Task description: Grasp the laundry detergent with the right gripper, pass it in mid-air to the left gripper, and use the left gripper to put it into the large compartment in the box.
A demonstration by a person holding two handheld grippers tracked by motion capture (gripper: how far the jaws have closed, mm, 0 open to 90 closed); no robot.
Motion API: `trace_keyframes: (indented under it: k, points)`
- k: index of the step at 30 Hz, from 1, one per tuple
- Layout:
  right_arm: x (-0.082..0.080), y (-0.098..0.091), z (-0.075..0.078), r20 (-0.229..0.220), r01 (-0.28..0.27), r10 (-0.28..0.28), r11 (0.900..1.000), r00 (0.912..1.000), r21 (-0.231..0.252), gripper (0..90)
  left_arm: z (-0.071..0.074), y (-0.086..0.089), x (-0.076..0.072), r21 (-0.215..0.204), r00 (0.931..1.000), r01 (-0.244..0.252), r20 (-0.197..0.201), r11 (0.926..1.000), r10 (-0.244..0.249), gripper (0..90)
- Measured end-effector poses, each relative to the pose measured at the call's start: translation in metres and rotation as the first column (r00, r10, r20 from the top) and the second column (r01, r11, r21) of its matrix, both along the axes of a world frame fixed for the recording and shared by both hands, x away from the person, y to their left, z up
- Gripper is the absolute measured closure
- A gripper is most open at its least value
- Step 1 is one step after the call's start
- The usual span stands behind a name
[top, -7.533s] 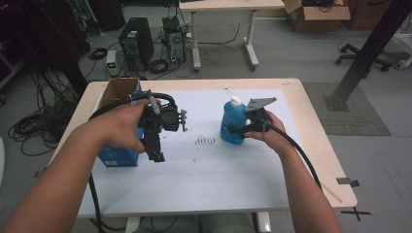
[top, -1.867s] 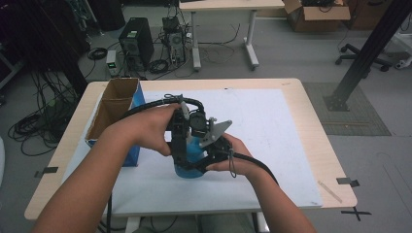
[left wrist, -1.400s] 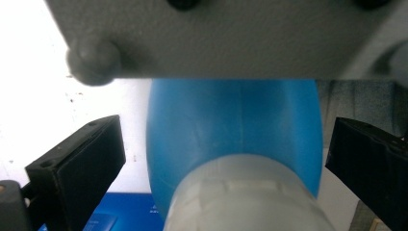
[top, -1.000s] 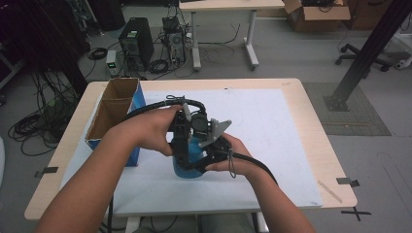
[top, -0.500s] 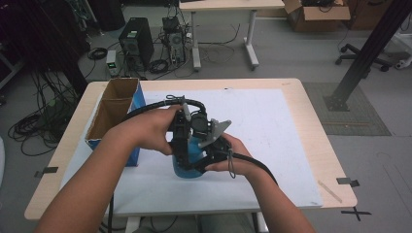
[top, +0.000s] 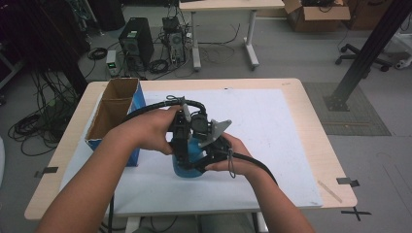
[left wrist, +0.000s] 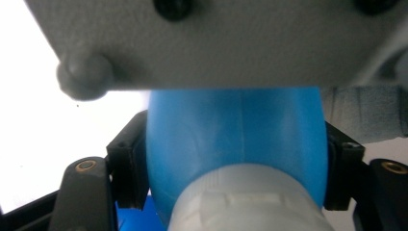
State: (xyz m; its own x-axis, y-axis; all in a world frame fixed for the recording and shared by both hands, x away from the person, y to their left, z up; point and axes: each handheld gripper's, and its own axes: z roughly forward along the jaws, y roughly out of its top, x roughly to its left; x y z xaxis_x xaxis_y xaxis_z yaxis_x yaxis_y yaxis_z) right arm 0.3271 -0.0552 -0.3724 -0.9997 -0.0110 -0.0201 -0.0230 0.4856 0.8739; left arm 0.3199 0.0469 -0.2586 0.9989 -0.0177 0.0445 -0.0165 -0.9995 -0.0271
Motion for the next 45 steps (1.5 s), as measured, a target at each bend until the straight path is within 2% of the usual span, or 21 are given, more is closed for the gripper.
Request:
trace_keyframes:
  k: [2, 3, 4, 7, 8, 9, 15, 21, 24, 25, 26, 29, 31, 33, 34, 35, 36, 39, 40, 41, 45]
  points:
    - [0.000, 0.000, 0.000, 0.001, -0.001, 0.001, 1.0000, 1.0000, 0.000, 45.2, 0.000, 0.000, 0.000, -0.001, 1.0000, 0.003, -0.001, 1.0000, -0.003, 36.1]
    - [-0.001, 0.001, 0.000, -0.014, -0.005, 0.005, 1.0000, 0.9999, 0.005, 45.3, 0.000, 0.000, 0.000, 0.003, 1.0000, 0.003, -0.002, 1.0000, -0.003, 37.1]
    - [-0.001, 0.001, 0.000, 0.002, -0.002, 0.002, 1.0000, 1.0000, 0.000, 45.2, 0.000, 0.000, 0.000, 0.005, 1.0000, 0.002, -0.004, 1.0000, -0.002, 37.4]
    - [-0.001, 0.001, -0.001, -0.003, -0.002, 0.002, 1.0000, 1.0000, 0.002, 45.3, -0.001, 0.000, -0.001, 0.005, 1.0000, 0.005, 0.008, 1.0000, -0.005, 37.8]
    - [-0.002, 0.001, -0.001, -0.017, -0.004, 0.005, 0.9999, 0.9998, 0.009, 45.3, 0.000, 0.000, -0.001, 0.005, 0.9999, 0.002, 0.010, 1.0000, -0.002, 37.9]
    - [-0.001, 0.001, -0.001, -0.004, -0.002, 0.002, 1.0000, 1.0000, 0.005, 45.3, 0.000, 0.000, -0.001, 0.006, 0.9999, 0.000, 0.013, 1.0000, 0.000, 38.0]
    - [-0.001, 0.001, 0.001, -0.006, 0.001, -0.001, 0.9999, 1.0000, 0.012, 45.3, 0.002, -0.001, -0.003, 0.016, 0.9993, 0.004, 0.036, 0.9999, -0.004, 38.4]
    - [-0.003, -0.001, 0.003, -0.010, 0.001, 0.000, 0.9996, 0.9999, 0.027, 45.1, 0.006, -0.002, -0.004, 0.008, 0.9995, -0.002, 0.033, 1.0000, 0.002, 38.8]
    - [-0.003, -0.001, 0.003, -0.010, -0.002, 0.002, 0.9996, 0.9999, 0.029, 44.6, 0.006, -0.002, -0.004, 0.020, 0.9996, -0.002, 0.026, 0.9998, 0.002, 38.8]
    - [-0.003, -0.001, 0.003, 0.006, 0.002, -0.003, 0.9997, 1.0000, 0.025, 44.3, 0.006, -0.003, -0.004, 0.022, 0.9996, 0.000, 0.027, 0.9998, -0.001, 38.9]
    - [-0.004, 0.000, 0.003, -0.006, 0.001, -0.001, 0.9995, 1.0000, 0.032, 44.1, 0.007, -0.003, -0.004, 0.024, 0.9997, 0.001, 0.026, 0.9997, -0.002, 38.9]
    - [-0.004, -0.001, 0.003, -0.001, 0.000, 0.000, 0.9993, 1.0000, 0.036, 43.5, 0.007, -0.003, -0.005, 0.023, 0.9997, 0.002, 0.025, 0.9997, -0.002, 38.9]
    - [-0.004, -0.002, 0.004, -0.001, 0.003, -0.003, 0.9985, 1.0000, 0.055, 39.4, 0.008, -0.003, -0.006, 0.024, 0.9997, 0.006, 0.022, 0.9997, -0.007, 38.9]
    - [-0.006, -0.004, 0.005, -0.023, -0.002, 0.004, 0.9969, 0.9997, 0.079, 38.4, 0.009, -0.003, -0.006, 0.026, 0.9997, 0.012, 0.023, 0.9996, -0.013, 39.0]
    - [-0.006, -0.004, 0.005, -0.028, 0.002, 0.000, 0.9966, 0.9996, 0.083, 36.1, 0.009, -0.003, -0.006, 0.024, 0.9997, 0.006, 0.025, 0.9997, -0.006, 39.0]
    - [-0.004, -0.005, 0.005, -0.006, 0.010, -0.009, 0.9970, 0.9999, 0.077, 34.6, 0.009, -0.004, -0.006, 0.026, 0.9996, 0.007, 0.028, 0.9997, -0.008, 38.9]
    - [-0.006, -0.005, 0.004, -0.032, 0.004, -0.001, 0.9968, 0.9995, 0.080, 33.5, 0.009, -0.004, -0.006, 0.025, 0.9996, 0.005, 0.029, 0.9997, -0.006, 38.9]
    - [-0.004, -0.006, 0.002, -0.005, 0.003, -0.003, 0.9973, 1.0000, 0.074, 27.1, 0.010, -0.004, -0.006, 0.032, 0.9995, 0.004, 0.032, 0.9995, -0.005, 38.9]
    - [-0.007, -0.006, 0.001, -0.030, 0.003, -0.001, 0.9964, 0.9996, 0.084, 25.9, 0.011, -0.004, -0.005, 0.035, 0.9995, 0.004, 0.031, 0.9994, -0.006, 38.9]
    - [-0.005, -0.007, 0.000, 0.017, 0.008, -0.009, 0.9973, 0.9998, 0.073, 24.2, 0.011, -0.004, -0.005, 0.035, 0.9995, 0.004, 0.031, 0.9994, -0.006, 38.9]
    - [-0.008, -0.009, -0.002, -0.028, 0.031, -0.028, 0.9959, 0.9992, 0.086, 19.2, 0.013, -0.003, -0.004, 0.034, 0.9995, 0.007, 0.032, 0.9994, -0.008, 38.9]
